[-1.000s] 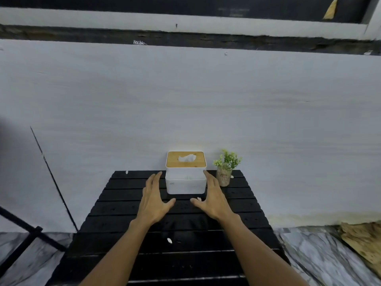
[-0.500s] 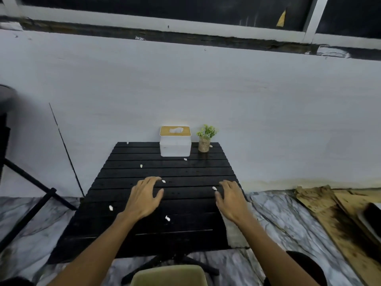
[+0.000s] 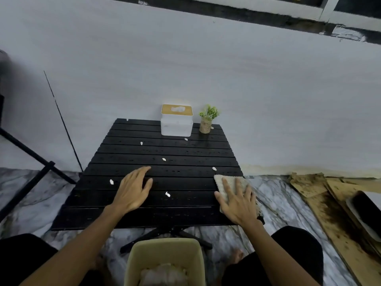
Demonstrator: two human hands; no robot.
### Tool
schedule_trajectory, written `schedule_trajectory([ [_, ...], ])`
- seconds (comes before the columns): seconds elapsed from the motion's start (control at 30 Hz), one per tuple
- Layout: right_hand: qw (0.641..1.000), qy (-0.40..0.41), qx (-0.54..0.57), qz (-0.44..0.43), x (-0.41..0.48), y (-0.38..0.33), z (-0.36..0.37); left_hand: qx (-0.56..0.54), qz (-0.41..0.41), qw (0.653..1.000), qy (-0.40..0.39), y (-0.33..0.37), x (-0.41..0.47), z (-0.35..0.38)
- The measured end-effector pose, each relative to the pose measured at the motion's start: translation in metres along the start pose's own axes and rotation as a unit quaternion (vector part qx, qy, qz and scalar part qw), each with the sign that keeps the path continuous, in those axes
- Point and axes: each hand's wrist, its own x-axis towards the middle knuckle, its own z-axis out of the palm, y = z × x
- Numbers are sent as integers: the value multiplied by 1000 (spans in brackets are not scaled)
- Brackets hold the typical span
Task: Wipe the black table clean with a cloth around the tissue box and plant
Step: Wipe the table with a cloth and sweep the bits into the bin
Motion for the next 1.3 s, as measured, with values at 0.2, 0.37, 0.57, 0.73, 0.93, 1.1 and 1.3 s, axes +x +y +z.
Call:
schedule_trajectory([
  [0.2, 997, 30, 11, -65, -18, -49, 14, -17, -9, 999, 27, -10, 11, 3],
  [0.37, 993, 25, 8, -118, -47, -64, 21, -24, -11, 1000, 11, -9, 16, 12],
  [0.57, 992, 32, -22, -120, -25, -66, 15, -5, 10, 1000, -5, -14, 22, 18],
  [0.73, 993, 50, 12, -109, -26, -56, 25, 44, 22, 999, -12, -13, 21, 25],
  [0.93, 996, 73, 40, 24, -10, -31, 24, 69, 2, 998, -12, -17, 24, 26],
  [1.1, 990, 69, 58, 106, 42, -19, 12, 76, -7, 997, -25, -22, 26, 27],
  [1.3, 996, 61, 50, 34, 96, -34, 7, 81, -17, 996, -28, -19, 31, 30],
])
